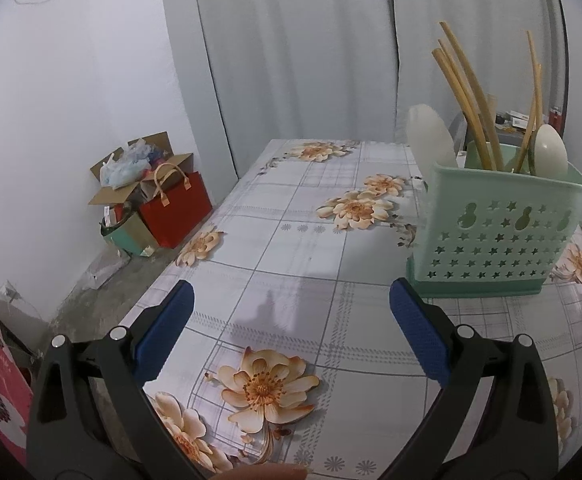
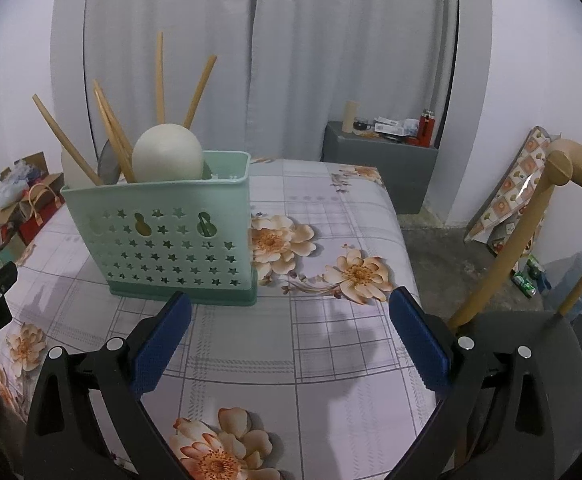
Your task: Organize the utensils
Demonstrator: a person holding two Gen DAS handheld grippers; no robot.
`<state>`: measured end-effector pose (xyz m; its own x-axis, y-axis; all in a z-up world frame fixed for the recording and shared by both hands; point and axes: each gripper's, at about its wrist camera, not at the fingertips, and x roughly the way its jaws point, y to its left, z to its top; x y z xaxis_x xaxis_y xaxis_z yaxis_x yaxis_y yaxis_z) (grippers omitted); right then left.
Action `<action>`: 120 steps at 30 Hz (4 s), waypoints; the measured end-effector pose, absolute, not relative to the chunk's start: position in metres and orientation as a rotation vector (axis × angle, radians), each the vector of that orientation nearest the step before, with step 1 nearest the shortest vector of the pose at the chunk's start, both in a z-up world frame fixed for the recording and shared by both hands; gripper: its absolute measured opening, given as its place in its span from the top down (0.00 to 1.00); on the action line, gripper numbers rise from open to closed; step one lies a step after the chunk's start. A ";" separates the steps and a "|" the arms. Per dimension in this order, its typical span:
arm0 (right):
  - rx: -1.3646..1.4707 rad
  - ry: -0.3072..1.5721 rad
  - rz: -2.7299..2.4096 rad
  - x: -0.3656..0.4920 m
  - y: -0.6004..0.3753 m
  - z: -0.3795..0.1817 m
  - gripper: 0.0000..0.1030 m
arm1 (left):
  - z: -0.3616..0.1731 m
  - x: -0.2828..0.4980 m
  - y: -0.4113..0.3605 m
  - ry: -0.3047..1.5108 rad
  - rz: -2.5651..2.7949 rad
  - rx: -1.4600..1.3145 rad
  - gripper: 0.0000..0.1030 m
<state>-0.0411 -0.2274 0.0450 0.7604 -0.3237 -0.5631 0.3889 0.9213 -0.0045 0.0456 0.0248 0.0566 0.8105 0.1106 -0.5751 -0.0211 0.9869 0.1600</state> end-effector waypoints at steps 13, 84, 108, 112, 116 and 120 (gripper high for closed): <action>0.114 0.593 -0.388 -0.041 -0.226 0.045 0.07 | 0.055 0.045 0.026 0.636 0.067 0.141 0.08; 0.117 0.594 -0.378 -0.039 -0.225 0.046 0.06 | 0.051 0.045 0.025 0.643 0.065 0.134 0.08; 0.122 0.593 -0.375 -0.039 -0.224 0.045 0.06 | 0.049 0.046 0.025 0.647 0.063 0.134 0.08; 0.120 0.594 -0.375 -0.039 -0.224 0.045 0.06 | 0.049 0.045 0.025 0.647 0.063 0.133 0.08; 0.121 0.594 -0.376 -0.039 -0.224 0.045 0.06 | 0.047 0.045 0.024 0.648 0.062 0.133 0.08; 0.121 0.593 -0.375 -0.039 -0.224 0.045 0.06 | 0.048 0.045 0.024 0.649 0.062 0.133 0.08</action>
<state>-0.0394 -0.2244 0.0453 0.7638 -0.3099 -0.5662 0.3787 0.9255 0.0043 0.0448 0.0244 0.0478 0.7953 0.0991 -0.5980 -0.0161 0.9897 0.1425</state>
